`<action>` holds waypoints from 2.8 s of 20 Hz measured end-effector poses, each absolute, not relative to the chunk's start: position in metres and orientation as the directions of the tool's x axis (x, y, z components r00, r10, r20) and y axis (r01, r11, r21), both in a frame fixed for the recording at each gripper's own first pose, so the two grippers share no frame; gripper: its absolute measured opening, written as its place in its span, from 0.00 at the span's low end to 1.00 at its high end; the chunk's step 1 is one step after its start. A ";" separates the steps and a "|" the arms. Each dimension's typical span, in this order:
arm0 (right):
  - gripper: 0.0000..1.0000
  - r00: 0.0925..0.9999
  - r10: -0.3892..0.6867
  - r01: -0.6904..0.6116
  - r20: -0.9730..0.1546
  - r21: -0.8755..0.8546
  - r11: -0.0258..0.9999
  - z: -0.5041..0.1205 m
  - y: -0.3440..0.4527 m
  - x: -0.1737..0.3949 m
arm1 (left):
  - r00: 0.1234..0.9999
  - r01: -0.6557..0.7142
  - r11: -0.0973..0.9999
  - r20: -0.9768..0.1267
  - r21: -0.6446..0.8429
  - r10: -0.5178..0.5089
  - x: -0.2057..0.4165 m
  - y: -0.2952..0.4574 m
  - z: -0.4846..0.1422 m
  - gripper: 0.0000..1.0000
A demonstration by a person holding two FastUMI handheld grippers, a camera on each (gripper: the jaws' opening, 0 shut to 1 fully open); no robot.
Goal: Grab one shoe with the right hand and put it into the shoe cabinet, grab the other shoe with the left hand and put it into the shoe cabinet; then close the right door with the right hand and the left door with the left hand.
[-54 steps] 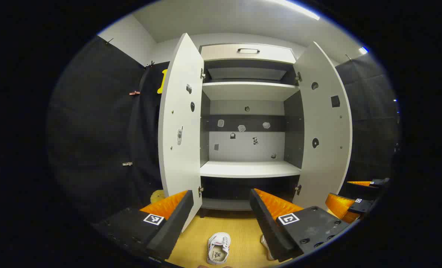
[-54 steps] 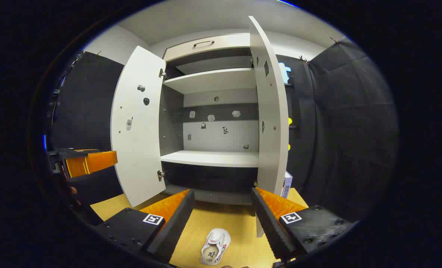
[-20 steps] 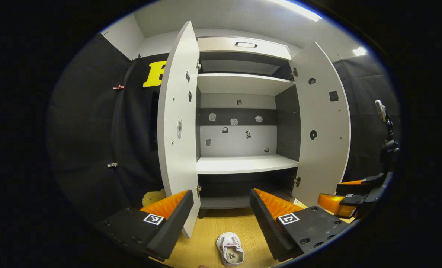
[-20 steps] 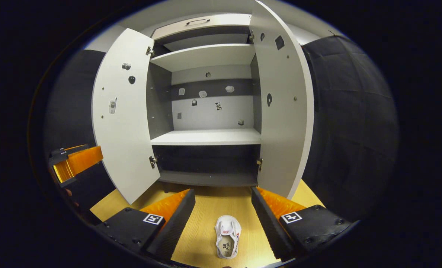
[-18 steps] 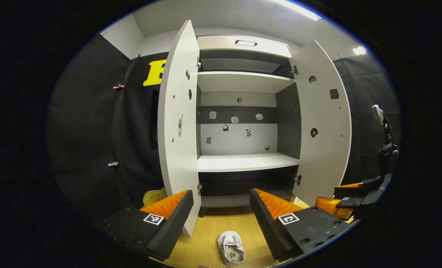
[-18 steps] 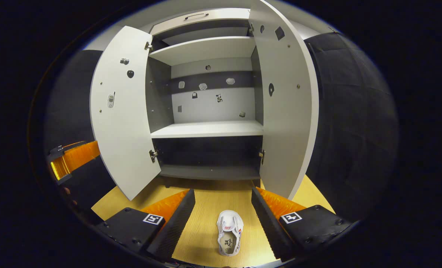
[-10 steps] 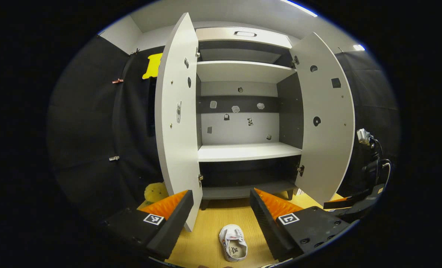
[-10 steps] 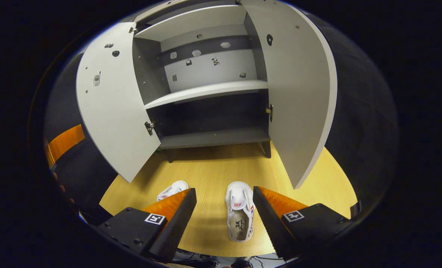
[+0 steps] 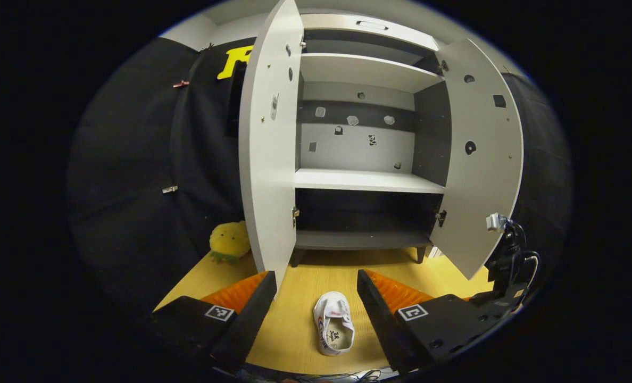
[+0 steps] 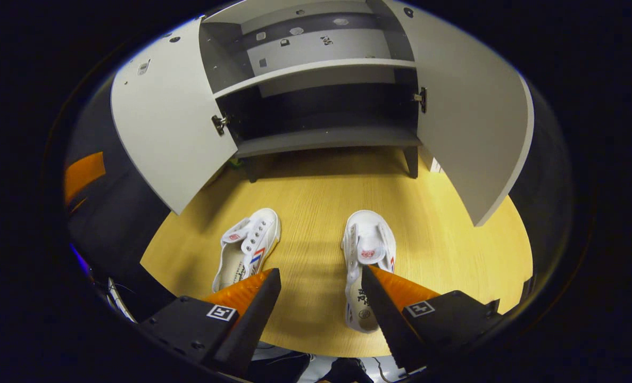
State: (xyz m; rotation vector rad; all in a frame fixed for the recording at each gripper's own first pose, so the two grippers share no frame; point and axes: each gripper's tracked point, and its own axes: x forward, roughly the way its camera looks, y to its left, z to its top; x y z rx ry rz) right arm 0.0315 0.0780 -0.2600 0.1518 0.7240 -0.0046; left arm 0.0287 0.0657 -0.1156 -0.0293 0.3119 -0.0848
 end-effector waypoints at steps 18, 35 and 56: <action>0.93 0.706 -0.094 0.138 -0.702 0.006 0.990 -0.354 0.058 0.099 | 0.907 0.087 0.993 -0.407 -0.074 -0.110 0.011 0.062 -0.163 0.95; 0.02 0.688 -0.056 0.135 -0.723 0.052 0.990 -0.344 0.037 0.109 | 0.907 0.162 0.986 -0.387 -0.041 -0.166 0.005 0.041 -0.158 0.95; 0.07 0.958 -0.049 0.042 -0.281 -0.031 0.999 -0.022 0.086 0.211 | 0.944 0.262 0.964 -0.223 0.055 -0.244 0.024 0.066 -0.114 0.95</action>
